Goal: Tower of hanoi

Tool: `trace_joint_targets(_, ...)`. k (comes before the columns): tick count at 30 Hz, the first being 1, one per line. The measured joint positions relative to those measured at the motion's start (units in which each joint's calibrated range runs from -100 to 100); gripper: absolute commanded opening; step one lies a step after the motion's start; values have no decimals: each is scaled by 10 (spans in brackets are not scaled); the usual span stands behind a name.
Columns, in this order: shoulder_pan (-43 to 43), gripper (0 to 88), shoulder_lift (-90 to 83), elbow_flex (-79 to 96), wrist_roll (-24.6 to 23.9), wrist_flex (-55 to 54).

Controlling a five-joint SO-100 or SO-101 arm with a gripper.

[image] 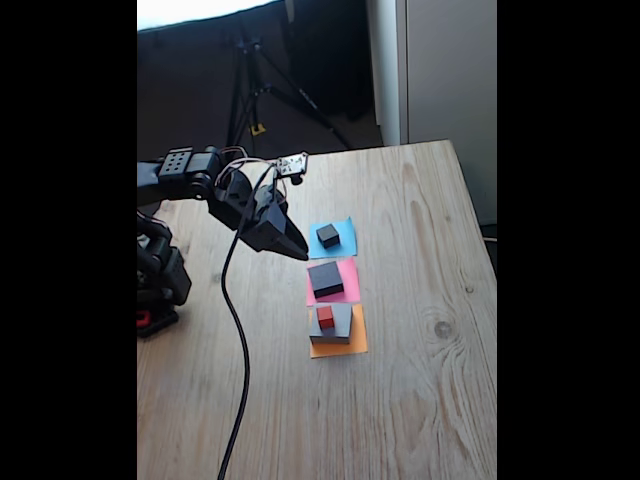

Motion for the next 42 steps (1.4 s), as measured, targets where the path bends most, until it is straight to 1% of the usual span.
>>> trace_joint_targets(2,-6,4,0,-7,-7,7)
trace_joint_targets(3,-32,4,1,-30,-26,28)
trace_joint_targets(4,-76,4,2,-70,-35,66)
trace_joint_targets(7,-225,4,-2,-212,-36,185)
trace_joint_targets(8,-245,4,-1,-227,-28,196)
trace_joint_targets(9,-255,4,-3,-233,-31,201)
trace_joint_targets(11,-246,4,-1,-238,-43,207)
trace_joint_targets(14,-245,4,-3,-238,-26,211)
trace_joint_targets(18,-257,4,0,-238,-38,212)
trace_joint_targets(21,-251,4,-1,-238,-38,214)
trace_joint_targets(25,-271,5,-1,-238,-38,231)
trace_joint_targets(30,-274,10,1,-238,-30,246)
trace_joint_targets(33,-279,14,2,-238,-14,256)
trace_joint_targets(36,-283,22,3,-229,-12,269)
trace_joint_targets(42,-285,33,6,-155,-2,263)
